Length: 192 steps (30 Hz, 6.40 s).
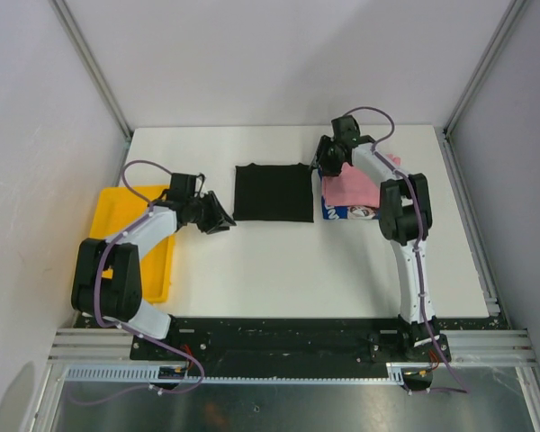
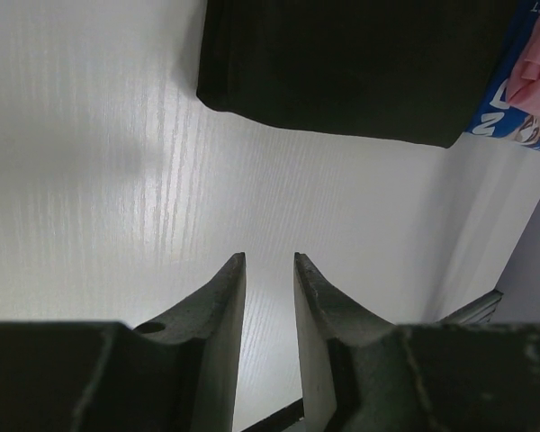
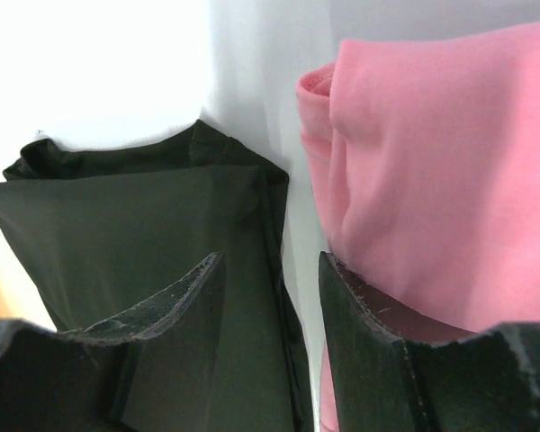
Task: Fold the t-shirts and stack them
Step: Put the neatly folded tshirt into the corner of the board with both arms
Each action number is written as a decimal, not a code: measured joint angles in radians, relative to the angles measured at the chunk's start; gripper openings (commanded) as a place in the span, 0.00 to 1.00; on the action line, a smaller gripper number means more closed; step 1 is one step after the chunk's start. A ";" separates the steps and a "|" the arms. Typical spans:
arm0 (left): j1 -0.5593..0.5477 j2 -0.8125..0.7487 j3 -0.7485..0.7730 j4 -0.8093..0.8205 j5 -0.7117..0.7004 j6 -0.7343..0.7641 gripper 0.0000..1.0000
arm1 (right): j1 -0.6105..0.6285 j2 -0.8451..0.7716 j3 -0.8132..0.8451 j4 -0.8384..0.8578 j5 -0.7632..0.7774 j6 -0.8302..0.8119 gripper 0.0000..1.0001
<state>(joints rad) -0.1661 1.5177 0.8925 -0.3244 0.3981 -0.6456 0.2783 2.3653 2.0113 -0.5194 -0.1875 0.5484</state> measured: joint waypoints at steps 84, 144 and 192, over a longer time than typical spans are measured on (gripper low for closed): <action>0.021 0.167 0.039 0.020 -0.011 -0.062 0.45 | 0.090 0.130 0.061 0.171 0.119 0.054 0.01; -0.068 0.280 0.223 0.036 -0.295 -0.245 0.00 | 0.098 0.050 -0.024 0.122 0.143 0.019 0.00; -0.150 0.151 0.398 0.003 -0.238 -0.200 0.00 | 0.195 -0.238 -0.042 0.010 0.269 -0.079 0.00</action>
<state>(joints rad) -0.3164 1.6691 1.2907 -0.3210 0.1604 -0.8459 0.4732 2.1273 1.9690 -0.5091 0.0818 0.4690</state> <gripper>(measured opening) 0.009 0.125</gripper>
